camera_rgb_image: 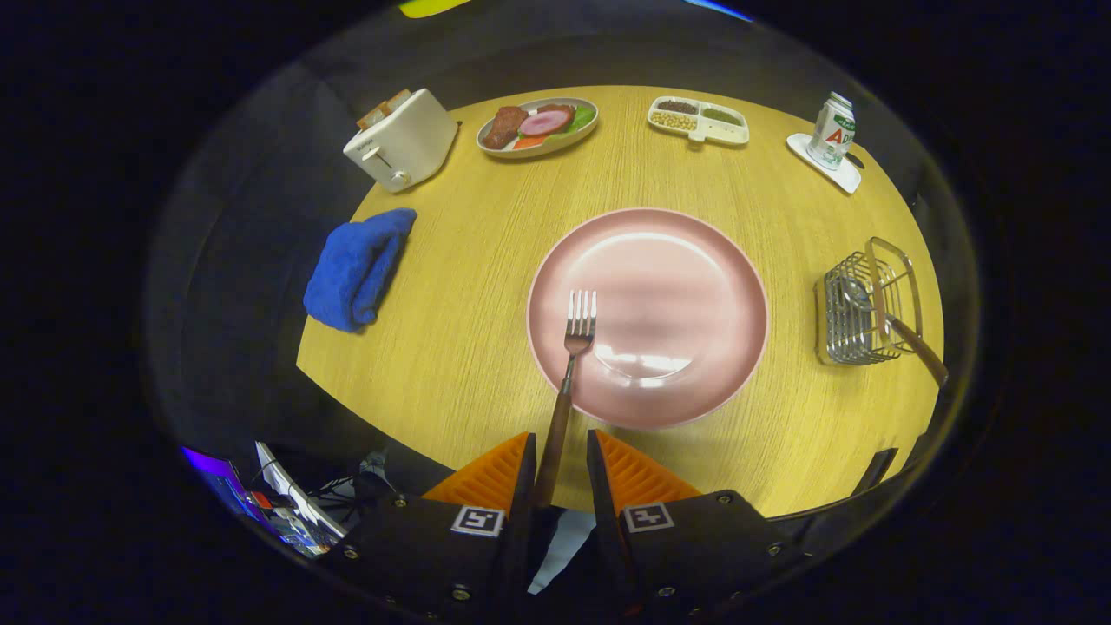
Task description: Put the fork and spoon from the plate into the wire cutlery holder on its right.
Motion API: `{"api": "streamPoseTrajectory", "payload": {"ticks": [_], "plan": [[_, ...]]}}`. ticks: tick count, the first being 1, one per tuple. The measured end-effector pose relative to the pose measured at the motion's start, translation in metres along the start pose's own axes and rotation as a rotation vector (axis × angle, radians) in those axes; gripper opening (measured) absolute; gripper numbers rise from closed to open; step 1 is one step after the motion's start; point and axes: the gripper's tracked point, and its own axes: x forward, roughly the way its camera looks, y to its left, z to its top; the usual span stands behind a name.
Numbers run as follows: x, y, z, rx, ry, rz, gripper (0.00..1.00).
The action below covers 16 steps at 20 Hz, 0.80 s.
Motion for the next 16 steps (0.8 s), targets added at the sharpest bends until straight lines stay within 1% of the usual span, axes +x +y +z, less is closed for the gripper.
{"api": "streamPoseTrajectory", "payload": {"ticks": [3, 7, 9, 11, 13, 15, 16], "plan": [[0.017, 0.004, -0.009, 0.011, 0.048, 0.001, 0.36], [0.033, 0.004, -0.018, 0.079, 0.111, -0.024, 0.36], [0.041, 0.001, -0.02, 0.082, 0.135, -0.047, 0.36], [0.049, -0.001, -0.025, 0.083, 0.155, -0.053, 0.36], [0.049, -0.001, -0.029, 0.102, 0.176, -0.057, 0.18], [0.053, -0.001, -0.036, 0.109, 0.193, -0.059, 0.19], [0.05, -0.003, -0.028, 0.118, 0.176, -0.065, 0.19]]}}
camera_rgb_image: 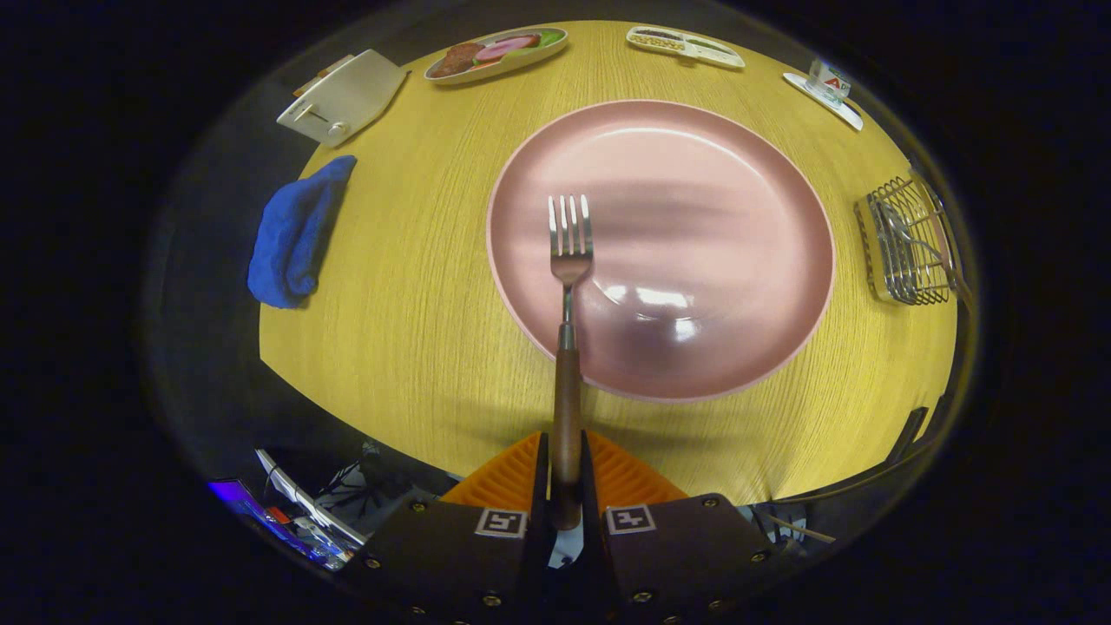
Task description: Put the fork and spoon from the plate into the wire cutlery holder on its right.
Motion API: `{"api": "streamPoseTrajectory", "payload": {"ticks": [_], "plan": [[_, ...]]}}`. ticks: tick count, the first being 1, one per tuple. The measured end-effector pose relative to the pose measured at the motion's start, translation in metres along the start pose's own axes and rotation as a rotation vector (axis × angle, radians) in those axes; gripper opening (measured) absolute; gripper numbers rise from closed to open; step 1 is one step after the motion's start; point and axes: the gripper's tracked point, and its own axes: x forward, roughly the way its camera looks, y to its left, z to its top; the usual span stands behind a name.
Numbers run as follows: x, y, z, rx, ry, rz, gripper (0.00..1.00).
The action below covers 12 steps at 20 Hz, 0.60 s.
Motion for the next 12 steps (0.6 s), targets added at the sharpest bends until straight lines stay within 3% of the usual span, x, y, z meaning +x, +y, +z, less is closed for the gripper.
{"api": "streamPoseTrajectory", "payload": {"ticks": [1, 4, 12], "plan": [[0.008, -0.001, -0.009, -0.006, 0.022, 0.004, 0.09], [0.005, 0.002, -0.005, 0.015, 0.011, 0.048, 0.04], [-0.019, 0.0, 0.012, 0.038, -0.049, 0.08, 0.03]]}}
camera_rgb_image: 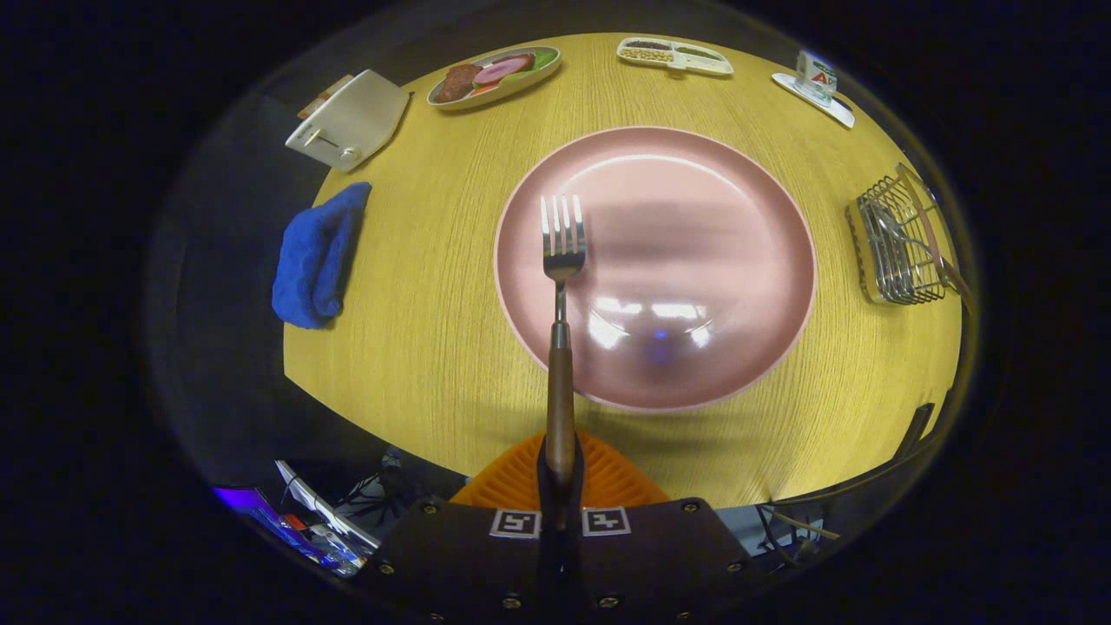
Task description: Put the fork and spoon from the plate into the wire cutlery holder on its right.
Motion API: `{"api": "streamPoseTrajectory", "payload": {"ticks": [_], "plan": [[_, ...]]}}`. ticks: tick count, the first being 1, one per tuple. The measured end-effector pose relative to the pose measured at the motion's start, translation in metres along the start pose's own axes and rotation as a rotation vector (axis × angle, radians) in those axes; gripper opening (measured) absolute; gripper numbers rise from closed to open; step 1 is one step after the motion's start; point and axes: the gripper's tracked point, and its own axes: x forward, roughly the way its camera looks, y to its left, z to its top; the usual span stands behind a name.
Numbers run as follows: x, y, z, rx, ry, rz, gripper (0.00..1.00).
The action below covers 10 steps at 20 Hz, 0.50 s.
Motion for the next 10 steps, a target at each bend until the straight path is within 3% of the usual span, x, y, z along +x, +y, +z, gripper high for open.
{"api": "streamPoseTrajectory", "payload": {"ticks": [10], "plan": [[-0.058, -0.056, 0.05, 0.121, -0.117, -0.022, 0.03]]}}
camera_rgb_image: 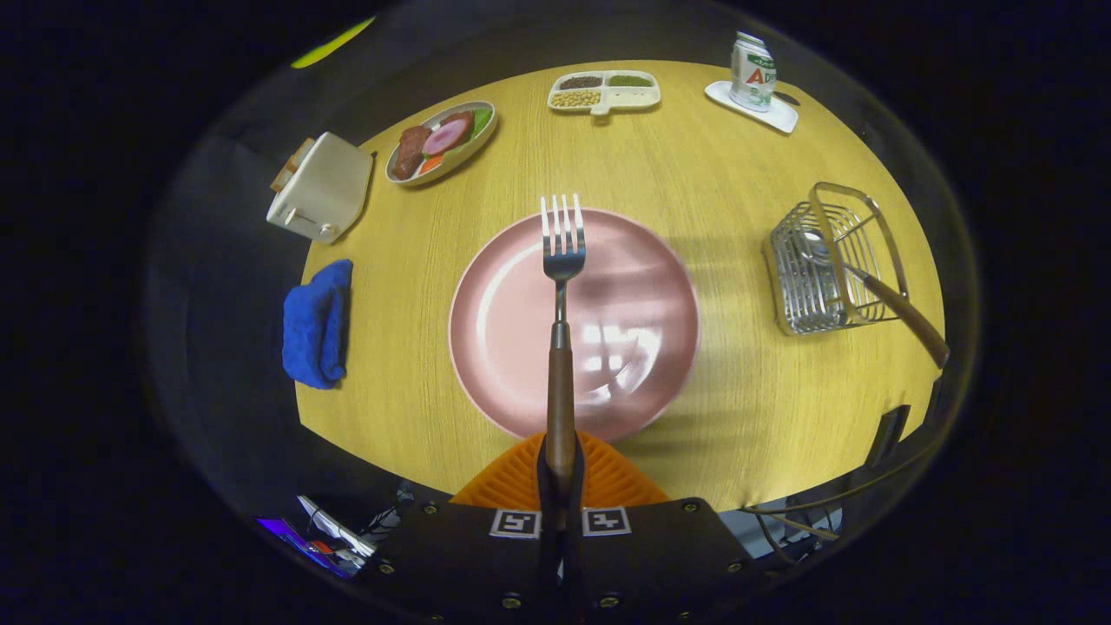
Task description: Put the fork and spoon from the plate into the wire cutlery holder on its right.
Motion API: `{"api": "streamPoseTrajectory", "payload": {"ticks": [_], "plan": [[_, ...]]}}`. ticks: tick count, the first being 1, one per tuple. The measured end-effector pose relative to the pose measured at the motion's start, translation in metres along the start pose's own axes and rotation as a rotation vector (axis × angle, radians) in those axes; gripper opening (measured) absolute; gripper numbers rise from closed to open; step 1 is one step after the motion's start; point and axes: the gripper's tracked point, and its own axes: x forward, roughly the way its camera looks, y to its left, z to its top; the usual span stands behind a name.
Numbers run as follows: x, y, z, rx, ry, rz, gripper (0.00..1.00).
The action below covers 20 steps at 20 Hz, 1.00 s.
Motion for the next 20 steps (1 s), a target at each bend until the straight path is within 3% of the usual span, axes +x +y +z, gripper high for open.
{"api": "streamPoseTrajectory", "payload": {"ticks": [8, 20], "plan": [[-0.04, -0.061, 0.029, 0.061, -0.043, -0.057, 0.03], [-0.09, -0.13, 0.015, 0.075, 0.045, -0.132, 0.03]]}}
